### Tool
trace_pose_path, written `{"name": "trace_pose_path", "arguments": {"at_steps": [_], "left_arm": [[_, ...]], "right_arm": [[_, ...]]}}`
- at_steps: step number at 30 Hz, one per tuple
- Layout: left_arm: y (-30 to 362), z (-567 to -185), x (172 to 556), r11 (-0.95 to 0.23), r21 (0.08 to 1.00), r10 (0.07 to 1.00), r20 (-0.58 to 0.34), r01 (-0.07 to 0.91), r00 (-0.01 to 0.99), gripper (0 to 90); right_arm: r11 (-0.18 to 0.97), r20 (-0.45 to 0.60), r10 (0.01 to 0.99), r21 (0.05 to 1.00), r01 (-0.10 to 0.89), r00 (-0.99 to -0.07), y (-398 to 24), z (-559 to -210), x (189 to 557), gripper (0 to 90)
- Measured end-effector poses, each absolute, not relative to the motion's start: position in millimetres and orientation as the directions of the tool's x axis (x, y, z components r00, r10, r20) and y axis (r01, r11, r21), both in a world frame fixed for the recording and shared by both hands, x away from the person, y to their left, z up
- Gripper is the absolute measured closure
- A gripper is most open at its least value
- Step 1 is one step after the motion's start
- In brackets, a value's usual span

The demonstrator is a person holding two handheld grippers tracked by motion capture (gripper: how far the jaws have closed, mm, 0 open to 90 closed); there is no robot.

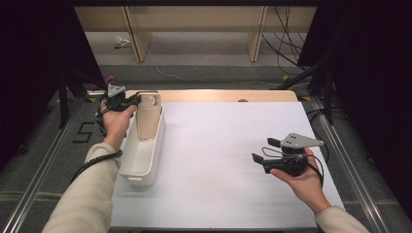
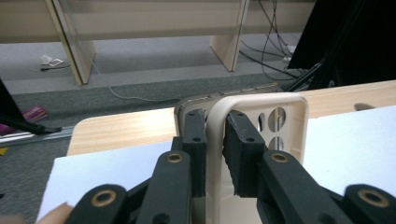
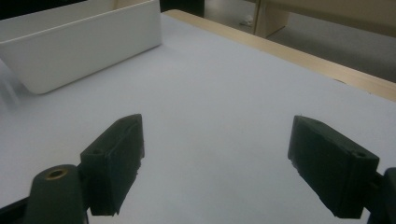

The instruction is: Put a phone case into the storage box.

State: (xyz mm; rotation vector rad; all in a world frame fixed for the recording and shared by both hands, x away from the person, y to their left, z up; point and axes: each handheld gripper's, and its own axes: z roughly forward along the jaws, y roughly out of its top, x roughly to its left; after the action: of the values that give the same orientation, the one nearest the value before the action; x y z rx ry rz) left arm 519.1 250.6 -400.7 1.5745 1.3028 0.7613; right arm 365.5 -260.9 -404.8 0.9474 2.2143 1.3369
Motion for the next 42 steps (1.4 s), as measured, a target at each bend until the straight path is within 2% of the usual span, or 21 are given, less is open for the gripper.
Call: {"name": "trace_pose_path", "arguments": {"at_steps": [10,15,21,27,35,42], "left_arm": [[253,-403,516,-0.078,0.907,0.972,-0.023,0.414,0.233,75.9],[255,-398,510,-0.106,0.909,0.971,0.007,0.402,0.240,71.2],[255,-391,499,-0.118,0.906,0.964,0.006,0.408,0.266,56.7],[252,-388,488,-0.096,0.903,0.953,-0.038,0.419,0.300,41.6],[246,-381,473,-0.118,0.901,0.942,-0.032,0.418,0.333,20.1],[237,-375,457,-0.146,0.909,0.926,-0.013,0.390,0.378,13.6]], "right_arm": [[0.318,0.018,0.717,0.881,0.350,-0.697,-261,-405,366,19.4],[0.315,0.019,0.718,0.882,0.350,-0.695,-261,-405,366,19.4],[0.315,0.020,0.720,0.882,0.352,-0.694,-262,-405,366,19.2],[0.313,0.021,0.722,0.881,0.354,-0.691,-262,-405,366,19.0],[0.310,0.025,0.723,0.882,0.356,-0.690,-262,-405,367,18.7],[0.308,0.025,0.724,0.882,0.356,-0.689,-263,-405,367,18.5]]}}
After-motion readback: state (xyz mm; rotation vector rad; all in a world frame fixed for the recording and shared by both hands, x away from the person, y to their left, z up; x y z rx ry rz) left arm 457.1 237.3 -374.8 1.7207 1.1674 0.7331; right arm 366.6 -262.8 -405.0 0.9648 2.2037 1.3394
